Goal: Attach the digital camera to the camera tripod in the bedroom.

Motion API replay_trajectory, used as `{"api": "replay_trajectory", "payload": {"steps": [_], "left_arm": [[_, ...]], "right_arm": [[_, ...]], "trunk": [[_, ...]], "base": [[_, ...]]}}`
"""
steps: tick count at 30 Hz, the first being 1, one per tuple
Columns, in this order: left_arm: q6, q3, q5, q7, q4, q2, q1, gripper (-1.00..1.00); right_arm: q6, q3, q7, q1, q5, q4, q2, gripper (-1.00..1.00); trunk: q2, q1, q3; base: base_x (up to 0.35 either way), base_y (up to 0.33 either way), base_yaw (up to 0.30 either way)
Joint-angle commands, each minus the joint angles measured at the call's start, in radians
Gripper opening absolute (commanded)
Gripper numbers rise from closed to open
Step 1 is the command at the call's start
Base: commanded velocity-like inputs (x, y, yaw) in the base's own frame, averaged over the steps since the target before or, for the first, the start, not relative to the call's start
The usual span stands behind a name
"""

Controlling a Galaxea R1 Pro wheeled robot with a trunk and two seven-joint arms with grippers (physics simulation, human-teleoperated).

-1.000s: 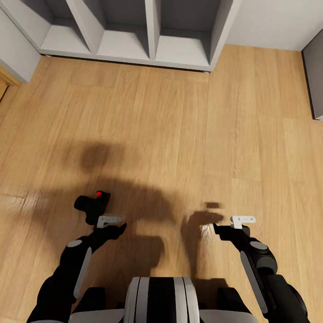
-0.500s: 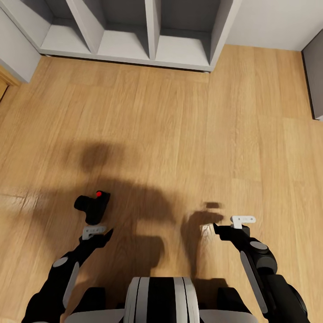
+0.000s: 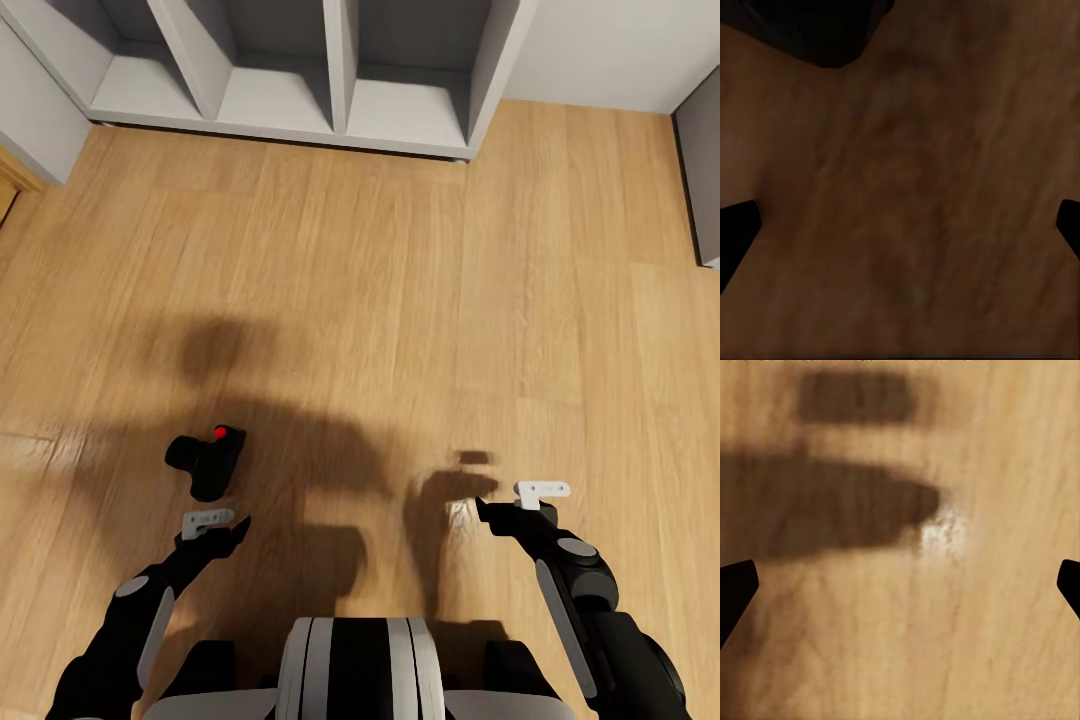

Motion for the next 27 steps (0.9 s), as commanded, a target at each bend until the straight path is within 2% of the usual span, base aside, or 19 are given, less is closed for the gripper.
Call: {"api": "replay_trajectory", "payload": {"steps": [1,10,22,27], "left_arm": [[0.014,0.003,-0.005,-0.006,0.018,-0.001,0.000,1.00],[-0.003,0.012,-0.012,0.001,0.022,0.004,0.000,1.00],[-0.158,0.015,-0.015,0.011,0.070,0.017,0.000,1.00],[-0.176,0.015,-0.015,0.013,0.080,0.019,0.000,1.00]], "right_arm": [[0.005,0.001,-0.005,0.000,-0.003,-0.001,0.000,1.00],[0.000,0.001,-0.005,0.000,-0.003,-0.001,0.001,1.00],[-0.001,-0.012,-0.005,0.000,-0.003,-0.001,0.002,1.00],[-0.001,-0.019,-0.005,0.000,-0.003,-0.001,0.001,1.00]], "trunk": [[0.000,0.000,-0.001],[0.000,0.000,-0.001],[0.000,0.000,-0.001],[0.000,0.000,-0.001]], "base": [[0.000,0.000,0.000],[0.000,0.000,0.000],[0.000,0.000,0.000],[0.000,0.000,0.000]]}}
